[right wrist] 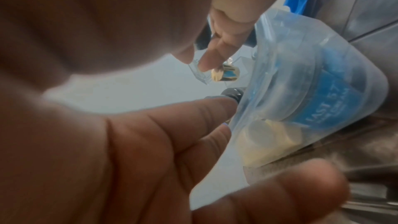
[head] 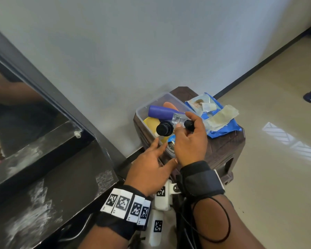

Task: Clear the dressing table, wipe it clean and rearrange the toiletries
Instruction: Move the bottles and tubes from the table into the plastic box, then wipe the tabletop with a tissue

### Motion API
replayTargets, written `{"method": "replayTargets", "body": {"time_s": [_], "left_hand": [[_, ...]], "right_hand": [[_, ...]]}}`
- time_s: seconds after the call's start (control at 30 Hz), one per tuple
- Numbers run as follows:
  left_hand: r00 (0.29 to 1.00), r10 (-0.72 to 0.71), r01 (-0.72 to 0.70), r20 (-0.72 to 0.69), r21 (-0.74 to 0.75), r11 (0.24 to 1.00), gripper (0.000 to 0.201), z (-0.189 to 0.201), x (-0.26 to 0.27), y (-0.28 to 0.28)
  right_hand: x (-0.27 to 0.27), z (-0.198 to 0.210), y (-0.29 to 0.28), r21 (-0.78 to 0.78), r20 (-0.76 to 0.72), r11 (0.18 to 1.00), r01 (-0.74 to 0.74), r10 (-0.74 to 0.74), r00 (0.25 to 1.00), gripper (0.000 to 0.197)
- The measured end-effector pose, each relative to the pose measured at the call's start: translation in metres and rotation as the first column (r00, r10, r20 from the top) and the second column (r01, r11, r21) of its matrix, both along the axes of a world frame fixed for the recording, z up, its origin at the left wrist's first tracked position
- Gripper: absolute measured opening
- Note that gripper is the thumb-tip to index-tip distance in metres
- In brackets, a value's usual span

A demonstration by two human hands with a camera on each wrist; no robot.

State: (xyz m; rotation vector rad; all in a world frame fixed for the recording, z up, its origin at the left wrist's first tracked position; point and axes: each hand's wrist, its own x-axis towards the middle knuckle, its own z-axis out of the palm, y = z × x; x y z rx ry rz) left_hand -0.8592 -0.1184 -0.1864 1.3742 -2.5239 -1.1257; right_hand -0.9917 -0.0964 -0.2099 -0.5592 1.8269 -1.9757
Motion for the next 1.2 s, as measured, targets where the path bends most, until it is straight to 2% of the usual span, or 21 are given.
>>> {"method": "replayTargets", "body": {"time_s": [0.1,0.17,0.23,0.37,0.5,0.6,0.7,0.83,0.93,1.0,1.03,1.13,1.2], "left_hand": [[0.989,-0.062,0.073,0.131,-0.083,0.994,0.068,0.006,-0.001,0.000],[0.973,-0.108,0.135,0.205,-0.121,0.983,0.067,0.008,-0.002,-0.001],[0.955,-0.131,0.174,0.267,-0.143,0.974,0.064,0.010,-0.003,-0.002],[0.925,-0.156,0.218,0.346,-0.149,0.964,0.063,0.014,-0.004,-0.007],[0.900,-0.178,0.249,0.398,-0.135,0.959,0.060,0.019,-0.007,-0.011],[0.871,-0.193,0.290,0.452,-0.156,0.944,0.050,0.026,-0.013,-0.009],[0.842,-0.146,0.289,0.520,-0.205,0.935,0.046,0.032,-0.020,-0.013],[0.787,-0.092,0.285,0.610,-0.228,0.931,0.052,0.029,-0.030,-0.021],[0.748,-0.125,0.347,0.652,-0.223,0.911,0.059,0.031,-0.037,-0.019],[0.733,-0.140,0.384,0.665,-0.236,0.893,0.052,0.033,-0.041,-0.015],[0.734,-0.143,0.394,0.663,-0.245,0.886,0.048,0.033,-0.043,-0.012],[0.735,-0.132,0.383,0.665,-0.245,0.891,0.037,0.037,-0.047,-0.002],[0.732,-0.135,0.384,0.668,-0.240,0.892,0.033,0.039,-0.048,0.003]], "right_hand": [[0.002,0.006,0.001,-0.014,-0.055,0.994,-0.105,0.104,0.993,0.059],[0.002,0.007,0.001,0.031,-0.079,0.981,-0.190,0.191,0.978,0.052],[0.002,0.008,0.001,0.045,-0.037,0.953,-0.299,0.301,0.953,0.047],[0.003,0.010,0.000,-0.014,0.011,0.940,-0.342,0.342,0.940,0.053],[0.004,0.009,0.000,-0.043,0.059,0.968,-0.249,0.251,0.966,0.042],[0.003,0.011,0.000,-0.011,0.118,0.986,-0.168,0.168,0.979,0.030],[0.004,0.016,0.000,-0.036,0.133,0.991,-0.130,0.134,0.982,0.024],[-0.017,0.033,0.013,-0.011,0.032,0.998,-0.066,0.066,0.997,0.009],[-0.067,0.044,0.027,0.152,-0.139,0.988,0.042,-0.021,0.990,0.006],[-0.111,0.040,0.031,0.331,-0.265,0.939,0.096,-0.005,0.964,0.010],[-0.133,0.035,0.031,0.445,-0.326,0.890,0.099,0.058,0.944,0.016],[-0.177,0.015,0.027,0.769,-0.382,0.636,0.070,0.369,0.848,0.024],[-0.189,0.003,0.025,0.869,-0.340,0.494,0.036,0.543,0.768,0.029]]}}
